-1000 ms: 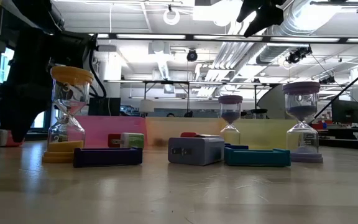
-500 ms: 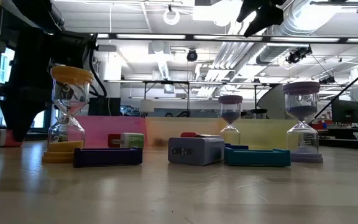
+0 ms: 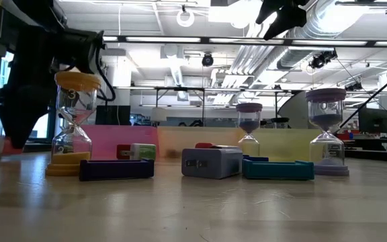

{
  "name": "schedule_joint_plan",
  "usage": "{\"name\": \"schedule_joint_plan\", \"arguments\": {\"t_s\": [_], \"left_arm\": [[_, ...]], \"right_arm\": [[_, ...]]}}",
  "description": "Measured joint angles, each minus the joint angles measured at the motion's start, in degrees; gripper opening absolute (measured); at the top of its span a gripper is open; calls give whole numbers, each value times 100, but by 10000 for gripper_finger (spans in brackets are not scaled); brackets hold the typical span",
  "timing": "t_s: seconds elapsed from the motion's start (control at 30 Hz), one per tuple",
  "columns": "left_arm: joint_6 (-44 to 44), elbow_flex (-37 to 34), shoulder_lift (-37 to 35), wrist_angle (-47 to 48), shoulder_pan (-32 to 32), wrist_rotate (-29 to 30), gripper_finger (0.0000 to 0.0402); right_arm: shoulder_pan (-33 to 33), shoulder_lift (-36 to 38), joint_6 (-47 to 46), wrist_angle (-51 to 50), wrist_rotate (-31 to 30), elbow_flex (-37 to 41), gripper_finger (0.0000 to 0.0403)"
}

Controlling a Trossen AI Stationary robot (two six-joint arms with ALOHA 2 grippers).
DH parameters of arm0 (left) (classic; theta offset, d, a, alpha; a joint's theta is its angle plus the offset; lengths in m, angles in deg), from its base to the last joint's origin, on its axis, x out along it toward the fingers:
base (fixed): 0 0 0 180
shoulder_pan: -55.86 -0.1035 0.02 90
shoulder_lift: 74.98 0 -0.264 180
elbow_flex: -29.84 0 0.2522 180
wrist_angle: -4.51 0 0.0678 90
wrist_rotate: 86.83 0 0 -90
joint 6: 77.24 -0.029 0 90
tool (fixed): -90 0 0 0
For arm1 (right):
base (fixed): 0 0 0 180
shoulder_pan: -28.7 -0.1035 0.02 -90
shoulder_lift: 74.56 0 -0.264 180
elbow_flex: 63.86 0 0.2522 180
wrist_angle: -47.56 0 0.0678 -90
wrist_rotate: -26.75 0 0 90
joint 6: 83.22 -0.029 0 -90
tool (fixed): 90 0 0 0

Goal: Pick & Place Office items
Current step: Put the pink and white charger adapter into the pink bin

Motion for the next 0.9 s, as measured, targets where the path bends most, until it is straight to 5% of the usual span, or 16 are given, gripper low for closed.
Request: {"name": "schedule_joint_plan", "arguments": {"t_s": [0.3,0.5,0.9], "left_arm": [[-485,1073,-795,698,-79,22,120],[-1559,2204,-916,683,-403,324,121],[-3645,4052,224,1239,-1781,128,121]], "right_arm": [[0,0,-1,0,19,0,306],[-1,0,-1,1,18,0,306],[-2,0,0,0,20,0,306]]}}
